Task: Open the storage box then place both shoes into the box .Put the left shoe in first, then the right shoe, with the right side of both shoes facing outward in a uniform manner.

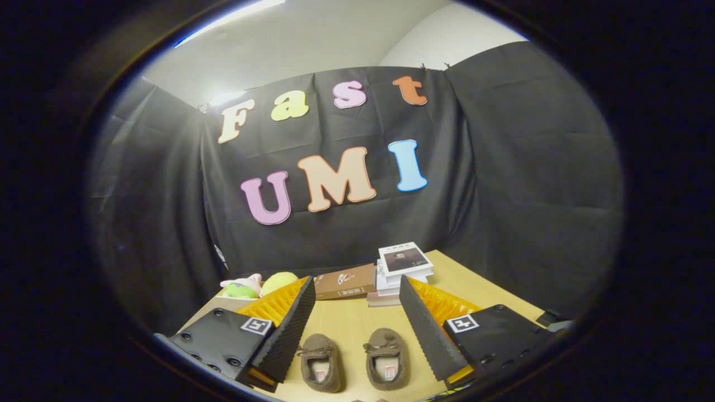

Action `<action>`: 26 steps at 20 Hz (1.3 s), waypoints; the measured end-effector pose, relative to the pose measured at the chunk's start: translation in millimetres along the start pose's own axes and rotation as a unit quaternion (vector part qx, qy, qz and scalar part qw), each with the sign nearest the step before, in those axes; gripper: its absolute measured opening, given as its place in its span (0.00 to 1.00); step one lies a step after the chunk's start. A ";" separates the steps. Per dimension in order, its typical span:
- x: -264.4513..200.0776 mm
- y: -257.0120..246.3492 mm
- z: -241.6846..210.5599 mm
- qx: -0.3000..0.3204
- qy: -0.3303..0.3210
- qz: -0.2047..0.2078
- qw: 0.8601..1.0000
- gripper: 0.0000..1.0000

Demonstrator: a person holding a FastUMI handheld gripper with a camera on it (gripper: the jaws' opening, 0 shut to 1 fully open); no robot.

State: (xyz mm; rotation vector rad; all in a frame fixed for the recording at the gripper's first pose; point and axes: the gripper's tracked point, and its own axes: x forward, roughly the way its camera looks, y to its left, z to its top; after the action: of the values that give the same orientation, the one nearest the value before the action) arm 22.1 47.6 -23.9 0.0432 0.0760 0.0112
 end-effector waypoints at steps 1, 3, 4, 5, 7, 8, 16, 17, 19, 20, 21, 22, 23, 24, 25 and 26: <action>1.8 4.9 -7.5 0.001 0.010 0.007 1.000 0.97; 4.8 14.2 -13.8 0.006 0.022 0.018 1.000 0.97; 7.1 20.4 -16.5 0.015 0.028 0.026 0.999 0.97; 8.4 26.9 -19.7 0.026 0.035 0.035 0.998 0.97; 11.7 44.6 -30.7 0.059 0.058 0.062 0.995 0.97; 13.6 51.6 -36.8 0.078 0.070 0.073 0.992 0.97; 20.3 115.6 -133.8 0.306 0.241 0.129 0.912 0.99; 18.7 122.4 -148.6 0.332 0.265 0.128 0.896 0.99; 17.3 135.3 -175.1 0.376 0.304 0.126 0.866 0.99; 15.6 140.5 -187.6 0.396 0.319 0.123 0.852 0.99; 14.1 147.2 -199.1 0.417 0.331 0.122 0.838 0.99; 13.7 152.3 -207.6 0.435 0.343 0.122 0.824 0.99; 12.5 158.6 -215.6 0.450 0.353 0.121 0.811 0.99; 13.1 163.3 -224.3 0.462 0.362 0.122 0.800 0.99; 10.8 169.2 -230.7 0.472 0.372 0.121 0.790 0.99; 10.3 173.5 -239.3 0.480 0.380 0.121 0.782 0.99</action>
State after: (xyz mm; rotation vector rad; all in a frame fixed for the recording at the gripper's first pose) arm 12.4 231.3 -255.4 1.0876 0.8931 0.2505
